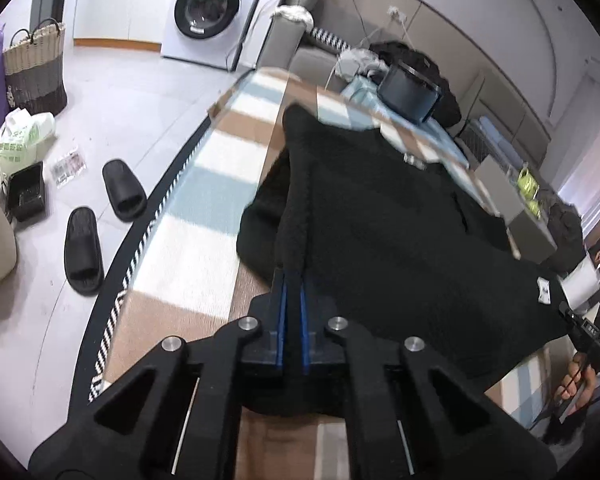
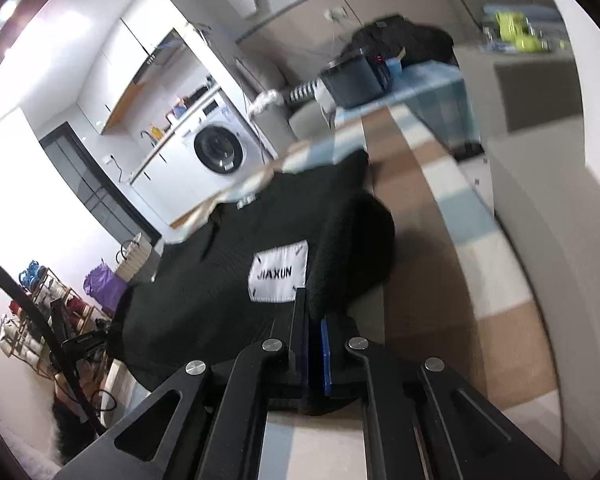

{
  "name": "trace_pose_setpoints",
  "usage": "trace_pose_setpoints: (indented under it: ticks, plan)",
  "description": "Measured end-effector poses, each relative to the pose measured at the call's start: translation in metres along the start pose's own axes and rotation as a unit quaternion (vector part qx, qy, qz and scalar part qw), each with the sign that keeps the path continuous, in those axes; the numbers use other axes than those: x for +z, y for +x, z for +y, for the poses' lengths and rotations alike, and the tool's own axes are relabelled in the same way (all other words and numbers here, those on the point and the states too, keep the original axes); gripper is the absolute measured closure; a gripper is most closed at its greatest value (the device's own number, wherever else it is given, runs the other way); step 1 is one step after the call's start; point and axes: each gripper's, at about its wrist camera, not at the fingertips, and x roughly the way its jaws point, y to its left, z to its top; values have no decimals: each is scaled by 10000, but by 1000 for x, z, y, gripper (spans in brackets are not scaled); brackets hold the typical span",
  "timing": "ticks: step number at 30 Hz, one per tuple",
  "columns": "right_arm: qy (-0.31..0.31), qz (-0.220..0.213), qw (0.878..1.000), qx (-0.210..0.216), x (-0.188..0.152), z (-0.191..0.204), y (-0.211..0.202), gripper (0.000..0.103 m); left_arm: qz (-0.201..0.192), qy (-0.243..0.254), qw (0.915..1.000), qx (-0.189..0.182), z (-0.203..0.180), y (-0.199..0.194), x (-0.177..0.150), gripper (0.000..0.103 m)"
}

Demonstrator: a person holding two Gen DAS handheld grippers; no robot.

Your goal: Fold small clothes

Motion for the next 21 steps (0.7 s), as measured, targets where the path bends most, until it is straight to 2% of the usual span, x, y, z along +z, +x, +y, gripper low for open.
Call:
trace_pose_setpoints:
  ticks: [5, 12, 17, 21]
  plan:
    - [-74, -470, 9989, -26, 29, 11, -9, 100, -441, -97, 9988, -164, -2, -10, 37, 100]
    - [165, -882, 9959, -144, 89, 13, 18, 100, -767, -65, 9968, -234, -12, 8, 103, 100]
    - [290, -897, 9938, -583, 104, 7, 42, 100, -579, 18, 9983, 6, -14, 45, 123, 100]
    - [360, -475, 9928, -1038, 96, -6, 73, 100, -239, 45, 9995, 183, -10, 74, 113, 100]
